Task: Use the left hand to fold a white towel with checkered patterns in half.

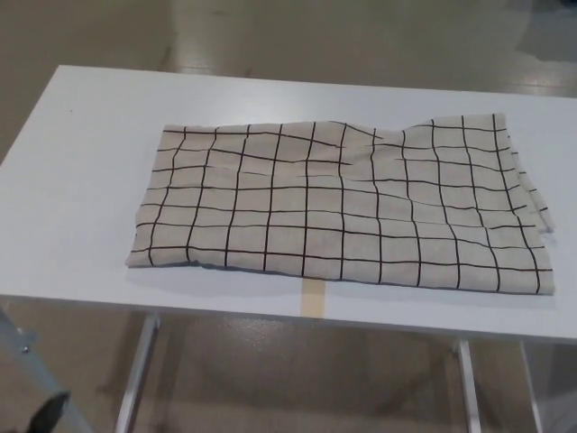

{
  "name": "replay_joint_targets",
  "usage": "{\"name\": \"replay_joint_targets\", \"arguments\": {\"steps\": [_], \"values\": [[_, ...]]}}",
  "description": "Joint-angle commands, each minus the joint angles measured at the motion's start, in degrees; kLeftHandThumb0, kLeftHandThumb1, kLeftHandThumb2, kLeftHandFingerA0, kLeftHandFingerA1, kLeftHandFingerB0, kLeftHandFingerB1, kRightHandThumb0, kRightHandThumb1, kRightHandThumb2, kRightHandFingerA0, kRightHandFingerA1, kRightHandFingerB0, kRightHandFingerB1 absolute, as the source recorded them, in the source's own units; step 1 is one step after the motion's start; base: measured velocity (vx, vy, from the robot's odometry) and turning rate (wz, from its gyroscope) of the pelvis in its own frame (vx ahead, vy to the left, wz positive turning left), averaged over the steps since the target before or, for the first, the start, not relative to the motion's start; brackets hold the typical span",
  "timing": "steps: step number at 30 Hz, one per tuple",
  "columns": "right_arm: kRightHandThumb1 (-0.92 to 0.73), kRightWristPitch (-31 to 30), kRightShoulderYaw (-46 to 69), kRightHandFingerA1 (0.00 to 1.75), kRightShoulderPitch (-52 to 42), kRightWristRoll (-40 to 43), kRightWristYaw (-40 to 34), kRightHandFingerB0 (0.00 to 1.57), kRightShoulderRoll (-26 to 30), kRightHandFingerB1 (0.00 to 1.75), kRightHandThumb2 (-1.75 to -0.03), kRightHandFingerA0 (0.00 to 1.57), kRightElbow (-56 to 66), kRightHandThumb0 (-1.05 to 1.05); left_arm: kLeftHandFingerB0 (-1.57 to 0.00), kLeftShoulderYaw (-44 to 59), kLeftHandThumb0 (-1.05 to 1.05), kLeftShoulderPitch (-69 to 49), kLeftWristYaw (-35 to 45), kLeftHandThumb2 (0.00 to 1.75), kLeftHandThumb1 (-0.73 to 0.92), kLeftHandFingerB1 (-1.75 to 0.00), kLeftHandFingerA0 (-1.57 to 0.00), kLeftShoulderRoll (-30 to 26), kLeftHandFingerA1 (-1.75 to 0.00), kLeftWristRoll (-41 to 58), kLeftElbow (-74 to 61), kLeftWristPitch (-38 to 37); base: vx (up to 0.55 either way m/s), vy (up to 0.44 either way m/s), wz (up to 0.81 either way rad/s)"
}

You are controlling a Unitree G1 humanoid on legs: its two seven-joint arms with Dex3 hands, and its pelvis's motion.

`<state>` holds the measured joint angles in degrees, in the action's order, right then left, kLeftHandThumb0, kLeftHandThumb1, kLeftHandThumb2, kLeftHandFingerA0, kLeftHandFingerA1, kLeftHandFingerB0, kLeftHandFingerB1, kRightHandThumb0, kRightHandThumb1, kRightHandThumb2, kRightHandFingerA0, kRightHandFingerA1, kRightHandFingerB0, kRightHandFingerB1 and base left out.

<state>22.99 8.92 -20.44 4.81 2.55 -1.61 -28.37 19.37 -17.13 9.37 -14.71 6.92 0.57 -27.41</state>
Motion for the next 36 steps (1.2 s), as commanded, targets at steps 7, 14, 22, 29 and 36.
{"name": "replay_joint_targets", "arguments": {"steps": [7, 14, 22, 29, 36], "values": [[-0.78, 5.1, -1.0, 0.45, -0.9, -0.7, 0.6, 0.15, 0.3, 0.31, -0.64, 0.23, -2.9, -0.42, -0.01, -10.5, -0.57, 20.5, 0.8, 0.76, 0.37, -0.25, 0.00, -11.1, -0.18, -26.2, -6.8, -0.9, 0.00, 0.000, 0.00], [-0.78, 5.5, -0.9, 0.45, -2.4, -1.0, 0.4, 0.16, 0.7, 0.31, -0.64, 0.23, -2.7, -0.41, 0.00, -22.5, -0.69, 32.5, 2.3, 0.81, 0.42, -0.18, 0.00, -16.9, -0.09, -39.5, 6.3, 2.4, 0.00, 0.000, 0.00], [-0.79, 6.0, -1.8, 0.44, -2.7, -3.1, -0.7, 0.16, 1.2, 0.32, -0.64, 0.24, -2.8, -0.36, 0.00, -36.0, -0.66, 45.1, 0.1, 0.74, 0.41, -0.12, 0.00, -16.9, 0.00, -51.5, 22.6, 9.1, 0.00, 0.000, 0.00], [-0.79, 5.7, -1.7, 0.48, -2.7, -2.5, -0.3, 0.17, 0.9, 0.32, -0.64, 0.25, -2.4, -0.35, 0.00, -45.6, -0.43, 53.0, -3.7, 0.61, 0.28, -0.13, 0.00, -16.7, 0.00, -58.9, 31.9, 12.7, 0.00, 0.000, 0.00], [-0.79, 5.5, -2.2, 0.50, -3.0, -3.2, -0.8, 0.21, 0.4, 0.35, -0.64, 0.27, -1.3, -0.33, 0.00, -48.9, -0.35, 55.9, -5.8, 0.57, 0.23, -0.14, 0.00, -16.0, 0.00, -57.4, 37.1, 14.3, 0.00, 0.000, 0.00]]}}
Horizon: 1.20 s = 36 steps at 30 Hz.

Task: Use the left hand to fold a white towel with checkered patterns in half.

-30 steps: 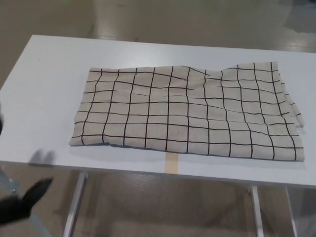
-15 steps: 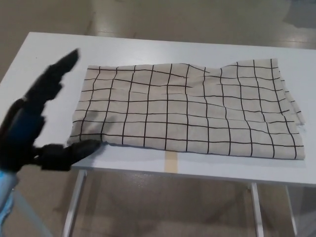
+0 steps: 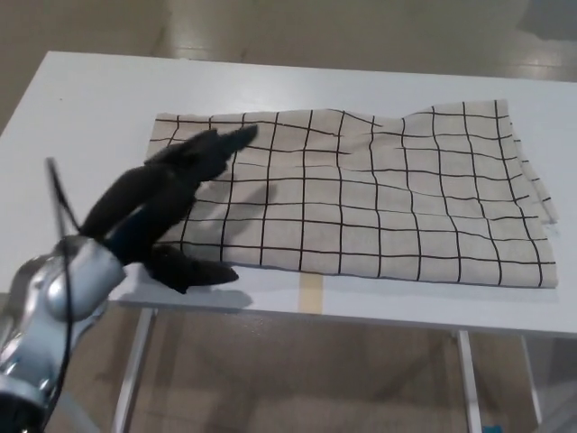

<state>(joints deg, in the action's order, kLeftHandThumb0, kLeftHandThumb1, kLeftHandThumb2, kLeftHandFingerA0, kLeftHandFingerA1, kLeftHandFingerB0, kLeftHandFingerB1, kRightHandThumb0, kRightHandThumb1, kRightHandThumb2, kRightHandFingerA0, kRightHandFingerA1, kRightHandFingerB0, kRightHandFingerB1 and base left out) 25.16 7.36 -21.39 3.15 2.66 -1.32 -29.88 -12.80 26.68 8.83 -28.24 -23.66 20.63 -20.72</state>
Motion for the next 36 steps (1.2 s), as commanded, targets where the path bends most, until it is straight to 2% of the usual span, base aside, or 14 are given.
{"name": "replay_joint_targets", "arguments": {"steps": [1, 5, 6, 9, 16, 17, 27, 28, 35, 36], "values": [[-0.79, 3.5, -0.7, 0.50, -2.2, -1.9, -1.2, 0.23, 0.1, 0.36, -0.64, 0.28, 0.2, -0.32, 0.00, -17.4, -0.35, 12.2, -6.2, 0.57, 0.23, -0.15, 0.00, -2.1, 0.00, -26.8, 18.3, 7.8, 0.00, 0.000, 0.00], [-0.79, 3.2, -0.8, 0.50, -2.9, -2.2, -1.4, 0.24, 0.1, 0.37, -0.64, 0.29, 0.5, -0.32, 0.00, -21.0, -0.33, 13.0, -9.8, 0.59, 0.22, -0.19, 0.00, -1.0, -0.05, -27.2, 23.4, 9.1, 0.00, 0.000, 0.00], [-0.79, 3.3, -0.9, 0.51, -3.0, -2.2, -1.4, 0.24, 0.1, 0.37, -0.64, 0.29, 0.5, -0.32, 0.00, -21.5, -0.26, 13.2, -10.2, 0.57, 0.41, -0.12, 0.00, -0.9, 0.00, -27.4, 24.0, 9.3, 0.00, 0.000, 0.00], [-0.79, 3.8, -1.3, 0.51, -3.7, -2.8, -1.6, 0.26, 0.2, 0.38, -0.63, 0.30, 0.7, -0.32, 0.00, -24.2, -0.27, 13.8, -12.1, 0.54, 0.46, -0.13, 0.00, -0.8, 0.00, -28.5, 27.1, 10.6, 0.00, 0.000, 0.00], [-0.79, 4.6, -1.9, 0.51, -3.7, -2.9, -1.1, 0.26, 0.6, 0.39, -0.63, 0.30, -0.4, -0.33, 0.00, -27.9, -0.25, 14.7, -14.5, 0.55, 0.49, -0.18, 0.00, -0.5, 0.00, -28.2, 30.9, 11.9, 0.00, 0.000, 0.00], [-0.79, 4.6, -1.9, 0.51, -3.4, -2.8, -1.2, 0.26, 0.5, 0.39, -0.63, 0.30, -0.6, -0.33, 0.00, -28.7, -0.27, 15.0, -15.2, 0.70, 0.43, -0.17, 0.00, -0.4, 0.00, -28.3, 31.7, 11.7, 0.00, 0.000, 0.00], [-0.79, 5.5, -2.4, 0.53, -2.3, -3.1, -1.5, 0.26, 0.6, 0.40, -0.63, 0.30, -1.6, -0.34, 0.00, -32.1, -0.28, 18.2, -20.1, 0.71, 0.43, -0.18, 0.00, 1.2, -0.03, -27.5, 39.5, 11.2, 0.00, 0.000, 0.00], [-0.79, 5.5, -2.4, 0.53, -2.4, -3.1, -1.4, 0.26, 0.7, 0.40, -0.63, 0.30, -1.5, -0.34, 0.00, -32.3, -0.26, 18.2, -20.7, 0.55, 0.51, -0.19, 0.00, 1.3, -0.06, -27.6, 40.0, 11.3, 0.00, 0.000, 0.00], [-0.79, 6.2, -2.6, 0.54, -3.8, -2.7, -0.9, 0.27, 0.5, 0.41, -0.63, 0.30, -1.7, -0.35, 0.00, -34.3, -0.28, 17.9, -24.4, 0.58, 0.50, -0.23, 0.00, 3.6, -0.17, -28.6, 47.4, 13.9, 0.00, 0.000, 0.00], [-0.79, 6.7, -2.7, 0.54, -4.3, -2.8, -0.8, 0.27, 0.4, 0.41, -0.63, 0.30, -1.9, -0.35, -0.06, -34.0, -0.35, 17.3, -25.4, 0.65, 0.49, -0.23, -0.08, 4.8, -0.17, -27.9, 49.3, 14.9, 0.00, 0.000, 0.00]]}}
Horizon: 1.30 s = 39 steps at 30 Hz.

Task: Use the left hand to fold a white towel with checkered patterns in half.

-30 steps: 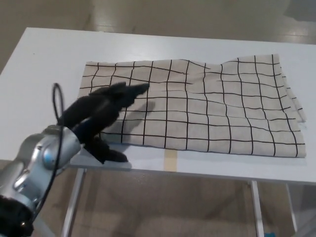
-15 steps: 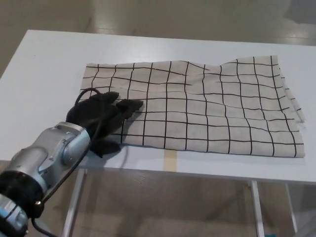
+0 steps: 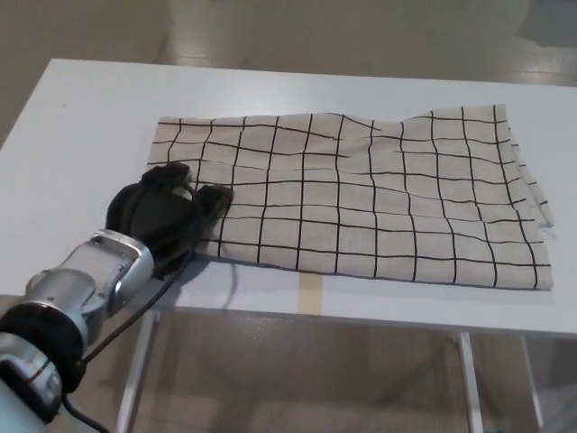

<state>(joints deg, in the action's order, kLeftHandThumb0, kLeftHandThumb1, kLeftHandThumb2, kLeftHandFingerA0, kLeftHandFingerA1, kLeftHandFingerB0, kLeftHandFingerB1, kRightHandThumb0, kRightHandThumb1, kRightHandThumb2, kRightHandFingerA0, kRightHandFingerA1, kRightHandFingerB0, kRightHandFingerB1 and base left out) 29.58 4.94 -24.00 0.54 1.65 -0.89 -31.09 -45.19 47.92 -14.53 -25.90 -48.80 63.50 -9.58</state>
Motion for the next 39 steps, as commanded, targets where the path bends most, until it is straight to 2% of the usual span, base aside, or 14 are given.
{"name": "replay_joint_targets", "arguments": {"steps": [1, 2, 3, 4, 5, 6, 7, 9, 10, 11, 20, 21, 30, 39], "values": [[-0.79, 2.4, -0.3, 0.55, -1.9, 0.0, 0.4, 0.27, 0.0, 0.41, -0.63, 0.30, -0.8, -0.35, -0.33, -1.8, -0.35, -4.6, -4.4, 0.56, 0.53, -0.32, -0.36, 3.7, -0.32, -2.9, 7.6, 5.2, 0.00, 0.000, 0.00], [-0.78, 2.4, -0.4, 0.54, -2.1, 0.1, 0.5, 0.28, 0.0, 0.42, -0.63, 0.30, -0.7, -0.35, -0.52, -2.0, -0.35, -5.5, -7.6, 0.57, 0.55, -0.48, -0.56, 5.5, -0.49, -3.1, 9.1, 7.2, 0.00, 0.000, 0.00], [-0.78, 2.4, -0.4, 0.54, -2.1, 0.1, 0.5, 0.28, 0.0, 0.42, -0.63, 0.30, -0.6, -0.35, -0.52, -2.0, -0.35, -5.7, -8.7, 0.57, 0.55, -0.48, -0.56, 6.1, -0.49, -3.1, 9.7, 7.8, 0.00, 0.000, 0.00], [-0.78, 2.1, -0.6, 0.52, -2.3, -0.2, 0.4, 0.28, 0.1, 0.42, -0.63, 0.30, -0.2, -0.35, -0.64, -2.0, -0.34, -6.3, -9.8, 0.57, 0.59, -0.79, -0.67, 7.4, -0.81, -2.9, 10.4, 8.7, 0.00, 0.000, 0.00], [-0.78, 2.2, -0.8, 0.50, -2.9, -0.4, 0.3, 0.29, 0.1, 0.42, -0.63, 0.29, 0.0, -0.35, -0.74, -1.8, -0.39, -7.0, -10.2, 0.83, 0.46, -0.95, -0.71, 8.0, -1.00, -2.5, 10.6, 9.0, 0.00, 0.000, 0.00], [-0.78, 2.2, -0.9, 0.49, -3.5, -0.6, 0.3, 0.29, 0.2, 0.43, -0.63, 0.29, 0.2, -0.35, -0.73, -1.3, -0.37, -7.9, -11.0, 0.59, 0.58, -1.36, -0.64, 9.0, -1.54, -1.8, 10.9, 9.2, 0.00, 0.000, 0.00], [-0.78, 2.0, -1.0, 0.48, -3.7, -0.6, 0.3, 0.31, 0.3, 0.42, -0.63, 0.30, 0.4, -0.35, -0.87, -0.7, -0.34, -8.7, -11.7, 0.56, 0.60, -1.25, -0.65, 10.1, -1.65, -1.0, 11.1, 9.0, 0.00, 0.000, 0.00], [-0.78, 1.9, -1.1, 0.48, -4.0, -0.5, 0.2, 0.31, 0.3, 0.42, -0.63, 0.30, 0.6, -0.35, -0.87, -0.4, -0.34, -9.1, -12.1, 0.56, 0.60, -1.25, -0.65, 10.5, -1.65, -0.6, 11.3, 8.9, 0.00, 0.000, 0.00], [-0.78, 1.7, -1.2, 0.45, -4.1, -0.6, 0.1, 0.32, 0.3, 0.42, -0.63, 0.31, 0.9, -0.35, -0.64, 0.3, -0.27, -9.4, -11.9, 0.54, 0.61, -1.71, -0.70, 11.0, -1.75, 0.1, 11.4, 8.4, 0.00, 0.000, 0.00], [-0.78, 1.7, -1.3, 0.43, -4.4, -0.8, 0.0, 0.33, 0.4, 0.43, -0.63, 0.32, 1.1, -0.35, -0.57, 0.9, -0.23, -9.8, -12.0, 0.53, 0.62, -1.71, -0.69, 11.2, -1.75, 0.8, 11.2, 7.3, 0.00, 0.000, 0.00], [-0.78, 1.1, -2.0, 0.43, -4.9, -0.8, 0.4, 0.33, 1.2, 0.43, -0.63, 0.32, 2.0, -0.35, -0.56, 5.4, -0.19, -10.5, -14.0, 0.52, 0.64, -1.68, -0.67, 6.8, -1.75, 3.5, 10.1, 1.2, 0.00, 0.000, 0.00], [-0.77, 1.1, -2.0, 0.42, -4.9, -0.9, 0.3, 0.33, 1.4, 0.43, -0.63, 0.32, 2.0, -0.35, -0.51, 6.2, -0.19, -10.5, -14.4, 0.57, 0.64, -1.74, -0.69, 5.2, -1.75, 4.0, 10.1, 0.1, 0.00, 0.000, 0.00], [-0.78, 2.0, -1.7, 0.47, -3.5, -0.2, 0.5, 0.33, 1.9, 0.43, -0.63, 0.35, -0.6, -0.35, -0.54, 15.5, -0.23, -9.5, -17.1, 0.54, 0.69, -1.75, -0.73, -9.2, -1.75, 8.1, 8.2, -5.4, 0.00, 0.000, 0.00], [-0.77, 1.0, -1.6, 0.48, -4.8, 0.9, 1.1, 0.33, 1.3, 0.43, -0.63, 0.34, 0.6, -0.33, -0.48, 18.6, -0.14, -4.7, -16.5, 0.52, 0.66, -1.71, -0.66, -16.5, -1.75, 8.3, 9.4, -8.2, 0.00, 0.000, 0.00]]}}
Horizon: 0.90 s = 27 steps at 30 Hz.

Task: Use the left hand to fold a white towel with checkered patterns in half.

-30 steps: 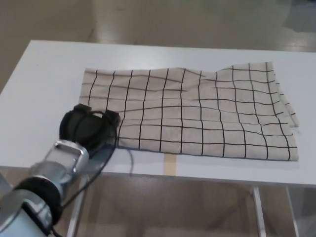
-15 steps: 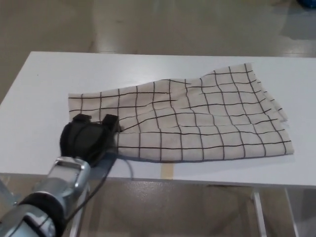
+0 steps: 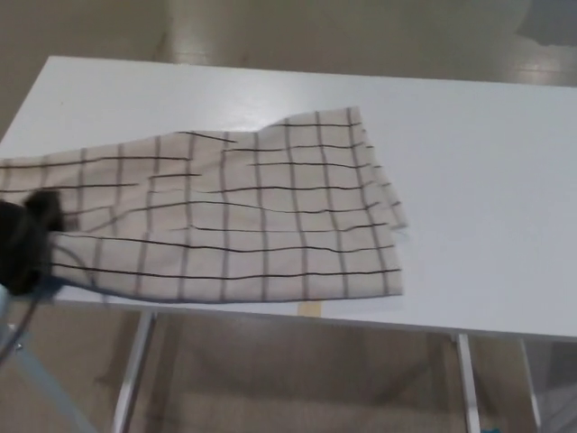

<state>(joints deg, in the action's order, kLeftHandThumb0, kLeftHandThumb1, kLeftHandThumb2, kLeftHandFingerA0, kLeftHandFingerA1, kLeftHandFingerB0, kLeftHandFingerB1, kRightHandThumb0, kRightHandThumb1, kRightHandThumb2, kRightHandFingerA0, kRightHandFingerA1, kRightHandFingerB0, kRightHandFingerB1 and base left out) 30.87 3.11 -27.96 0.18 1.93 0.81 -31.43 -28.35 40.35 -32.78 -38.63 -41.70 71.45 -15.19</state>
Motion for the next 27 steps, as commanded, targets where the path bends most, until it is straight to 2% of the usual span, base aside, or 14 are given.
{"name": "replay_joint_targets", "arguments": {"steps": [1, 7, 8, 9, 10, 17, 19, 23, 27], "values": [[-0.77, -0.5, 0.2, 0.48, -0.5, 1.0, 0.5, 0.33, -0.3, 0.43, -0.63, 0.34, 1.0, -0.33, -0.48, 2.2, -0.18, 4.0, 2.2, 0.51, 0.68, -1.74, -0.66, -4.3, -1.75, 1.4, 1.8, -2.7, 0.00, 0.000, 0.00], [-0.77, 0.2, 0.1, 0.48, 1.6, -0.6, -0.6, 0.33, 0.4, 0.44, -0.63, 0.34, -0.4, -0.33, -0.45, 2.0, -0.22, 7.5, 0.1, 0.52, 0.68, -1.75, -0.67, -4.8, -1.75, -0.2, 1.6, -3.2, 0.00, 0.000, 0.00], [-0.77, 0.5, 0.1, 0.47, 1.5, -0.8, -0.8, 0.33, 0.5, 0.43, -0.63, 0.34, -0.6, -0.33, -0.76, 2.0, -0.35, 8.1, -0.3, 0.73, 0.50, -1.30, -1.05, -5.0, -1.47, -0.3, 1.0, -4.0, 0.00, 0.000, 0.00], [-0.77, 0.7, 0.0, 0.47, 1.3, -1.0, -0.9, 0.33, 0.5, 0.43, -0.63, 0.34, -0.6, -0.33, -0.76, 1.9, -0.35, 8.3, -0.6, 0.73, 0.50, -1.30, -1.05, -5.2, -1.47, -0.4, 0.6, -4.6, 0.00, 0.000, 0.00], [-0.78, 1.0, 0.0, 0.47, 1.2, -1.2, -1.1, 0.33, 0.6, 0.43, -0.63, 0.34, -0.6, -0.33, -0.45, 1.9, -0.23, 8.7, -1.0, 0.52, 0.67, -1.75, -0.68, -5.4, -1.75, -0.5, 0.2, -5.3, 0.00, 0.000, 0.00], [-0.77, 2.2, -0.5, 0.46, 1.0, -3.2, -2.4, 0.34, 1.4, 0.43, -0.63, 0.36, -1.0, -0.34, -0.50, 1.0, -0.24, 13.0, -4.0, 0.54, 0.63, -1.75, -0.73, -7.3, -1.75, -3.3, -6.2, -7.1, 0.00, 0.000, 0.00], [-0.77, 2.0, -0.7, 0.45, 0.6, -3.5, -2.5, 0.34, 1.5, 0.43, -0.62, 0.36, -0.7, -0.34, -0.52, 0.3, -0.22, 14.0, -6.4, 0.54, 0.63, -1.75, -0.75, -7.9, -1.75, -6.3, -12.0, -3.4, 0.00, 0.000, 0.00], [-0.77, 2.5, -1.1, 0.45, 1.5, -4.9, -3.5, 0.34, 1.8, 0.44, -0.62, 0.37, -1.2, -0.34, -0.58, 0.9, -0.21, 14.5, -1.8, 0.55, 0.61, -1.75, -0.79, -8.1, -1.75, -7.6, -24.2, -2.9, 0.00, 0.000, 0.00], [-0.77, 3.4, -1.7, 0.46, 0.7, -6.7, -4.4, 0.34, 2.3, 0.45, -0.62, 0.37, -1.6, -0.34, -0.61, -1.2, -0.21, 13.0, -2.9, 0.55, 0.59, -1.75, -0.81, -6.6, -1.75, -12.2, -32.2, -1.2, 0.00, 0.000, 0.00]]}}
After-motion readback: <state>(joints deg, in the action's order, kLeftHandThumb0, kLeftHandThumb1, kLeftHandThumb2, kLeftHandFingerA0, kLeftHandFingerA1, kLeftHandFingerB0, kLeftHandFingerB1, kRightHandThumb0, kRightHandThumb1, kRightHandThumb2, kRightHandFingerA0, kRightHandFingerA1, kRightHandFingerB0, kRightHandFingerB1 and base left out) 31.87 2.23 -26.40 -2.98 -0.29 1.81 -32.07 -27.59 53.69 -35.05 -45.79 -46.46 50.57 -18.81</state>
